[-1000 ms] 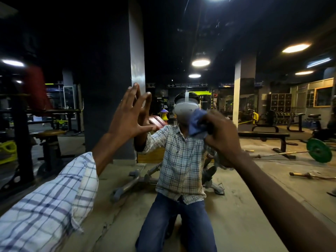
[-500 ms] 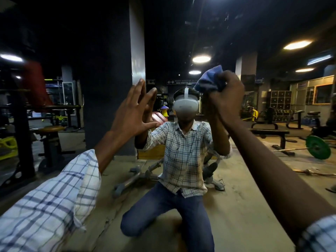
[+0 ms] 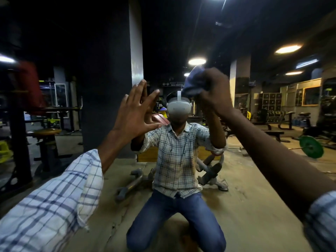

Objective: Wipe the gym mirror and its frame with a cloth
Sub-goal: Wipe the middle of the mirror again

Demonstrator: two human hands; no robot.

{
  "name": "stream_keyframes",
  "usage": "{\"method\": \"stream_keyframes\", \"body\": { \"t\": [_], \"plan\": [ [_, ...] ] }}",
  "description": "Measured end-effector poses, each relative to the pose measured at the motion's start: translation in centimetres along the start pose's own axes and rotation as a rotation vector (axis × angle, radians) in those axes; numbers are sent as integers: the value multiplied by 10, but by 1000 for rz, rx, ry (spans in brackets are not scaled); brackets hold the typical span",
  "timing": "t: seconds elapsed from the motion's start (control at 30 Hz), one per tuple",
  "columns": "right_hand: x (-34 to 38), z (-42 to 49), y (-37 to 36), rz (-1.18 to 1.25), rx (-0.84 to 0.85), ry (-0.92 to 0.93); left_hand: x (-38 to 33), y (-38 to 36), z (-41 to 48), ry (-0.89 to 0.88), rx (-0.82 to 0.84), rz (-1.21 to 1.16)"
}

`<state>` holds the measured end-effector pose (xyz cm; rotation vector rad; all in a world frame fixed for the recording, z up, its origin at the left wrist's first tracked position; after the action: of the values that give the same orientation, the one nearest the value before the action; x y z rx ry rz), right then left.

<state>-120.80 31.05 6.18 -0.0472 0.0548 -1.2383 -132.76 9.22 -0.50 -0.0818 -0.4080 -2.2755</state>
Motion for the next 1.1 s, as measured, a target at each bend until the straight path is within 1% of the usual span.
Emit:
{"method": "stream_keyframes", "body": {
  "t": [0.03,0.07,0.1,0.13,0.2,0.23,0.27,0.37,0.4,0.43,0.47,0.53,0.57,0.6,0.67,0.7,0.73,0.77,0.87,0.9,0.93,1.03,1.07,1.1],
  "plan": [
    [9,-3,-7,-2,95,71,9,1,-2,6,8,-2],
    [14,-1,-10,-2,143,104,16,2,-4,11,13,-2],
    [16,5,-7,-15,126,83,23,3,-6,12,13,-3],
    [13,14,-1,-21,50,36,29,4,-8,13,11,-3],
    [2,25,13,-43,-193,-129,39,5,-13,24,10,-10],
    [2,22,11,-37,-254,-183,43,4,-16,31,9,-15],
    [8,14,2,-32,-244,-177,46,4,-18,34,10,-14],
    [39,-11,-36,10,31,11,53,3,-24,22,4,-8],
    [42,-14,-39,2,102,67,55,3,-26,14,3,-10],
    [39,-8,-35,-22,120,82,57,4,-27,3,3,-7],
    [32,2,-27,-32,75,57,59,5,-28,-3,1,1],
    [16,13,-6,-55,-161,-105,65,6,-31,-7,6,-1],
    [16,10,-5,-58,-221,-161,67,6,-33,-4,4,-12],
    [23,2,-13,-50,-197,-136,69,6,-34,2,-1,-23],
    [42,-16,-38,-22,-19,-9,69,6,-36,3,-10,-32],
    [46,-22,-43,-9,53,11,70,7,-36,3,-10,-35],
    [45,-23,-44,-17,68,2,70,7,-36,3,-7,-40],
    [41,-20,-41,-43,35,-35,70,7,-37,2,-3,-42],
    [34,-23,-32,-127,-174,-190,72,9,-37,-14,-14,-38],
    [42,-28,-37,-125,-192,-215,73,10,-38,-18,-21,-48],
    [52,-35,-47,-119,-157,-198,73,10,-38,-21,-20,-59],
    [77,-49,-74,-92,84,-82,77,8,-40,-33,-4,-52],
    [76,-47,-73,-94,95,-75,80,7,-41,-32,-7,-46],
    [70,-42,-68,-106,48,-104,84,6,-42,-24,-12,-43]
  ]
}}
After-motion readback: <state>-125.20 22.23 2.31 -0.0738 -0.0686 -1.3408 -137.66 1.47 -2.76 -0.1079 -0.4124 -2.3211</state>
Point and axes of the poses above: each hand's wrist, its own z-axis towards the middle knuckle, its own y-axis out of the back of the hand, x = y × z, the point moved 7 cm from there along z, towards the middle knuckle, and after that the axes turned 13 degrees about -x, right-handed, at the moved point
